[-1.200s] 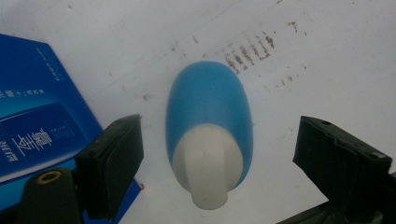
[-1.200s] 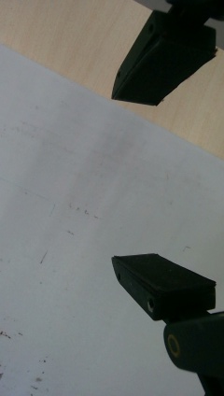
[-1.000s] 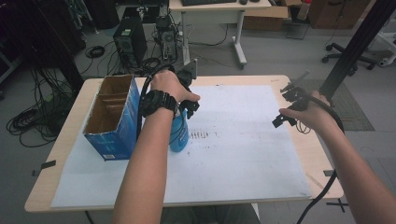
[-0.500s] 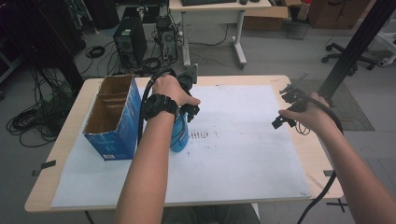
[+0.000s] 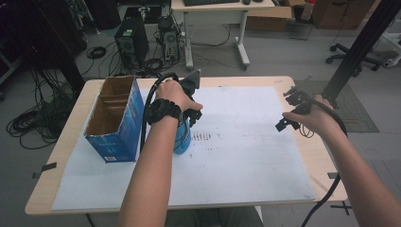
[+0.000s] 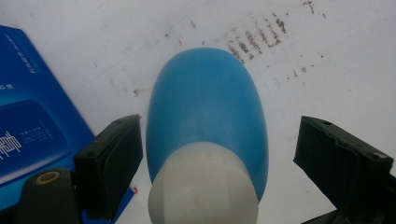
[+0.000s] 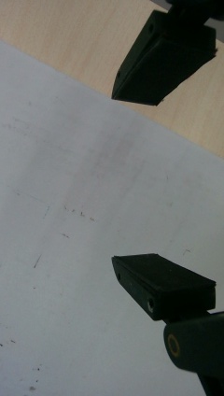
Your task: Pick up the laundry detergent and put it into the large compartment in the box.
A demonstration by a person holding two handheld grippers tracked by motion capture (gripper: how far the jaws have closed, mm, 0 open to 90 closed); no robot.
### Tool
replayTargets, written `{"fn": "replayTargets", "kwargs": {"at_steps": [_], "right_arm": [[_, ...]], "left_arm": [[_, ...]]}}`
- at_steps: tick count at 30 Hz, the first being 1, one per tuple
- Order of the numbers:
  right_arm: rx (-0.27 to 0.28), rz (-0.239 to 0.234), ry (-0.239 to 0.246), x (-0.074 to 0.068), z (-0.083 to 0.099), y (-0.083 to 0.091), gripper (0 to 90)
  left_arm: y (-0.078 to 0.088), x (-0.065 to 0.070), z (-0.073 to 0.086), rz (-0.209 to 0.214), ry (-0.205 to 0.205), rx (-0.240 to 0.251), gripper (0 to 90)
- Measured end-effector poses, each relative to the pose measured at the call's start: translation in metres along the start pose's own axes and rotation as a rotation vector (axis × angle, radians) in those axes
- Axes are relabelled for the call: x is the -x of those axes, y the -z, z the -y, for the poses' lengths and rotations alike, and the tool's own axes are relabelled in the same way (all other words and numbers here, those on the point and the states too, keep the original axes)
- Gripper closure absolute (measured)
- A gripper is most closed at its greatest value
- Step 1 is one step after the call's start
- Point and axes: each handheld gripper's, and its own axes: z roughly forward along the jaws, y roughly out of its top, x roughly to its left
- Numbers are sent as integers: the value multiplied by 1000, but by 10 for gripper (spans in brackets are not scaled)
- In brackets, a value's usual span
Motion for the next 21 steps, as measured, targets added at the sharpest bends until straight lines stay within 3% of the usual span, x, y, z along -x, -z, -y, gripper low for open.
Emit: {"fn": "replayTargets", "kwargs": {"at_steps": [21], "right_arm": [[1,-2,-3,2,4,-2,171]], "left_arm": [[-10,2,0,-32,16,-21,173]]}}
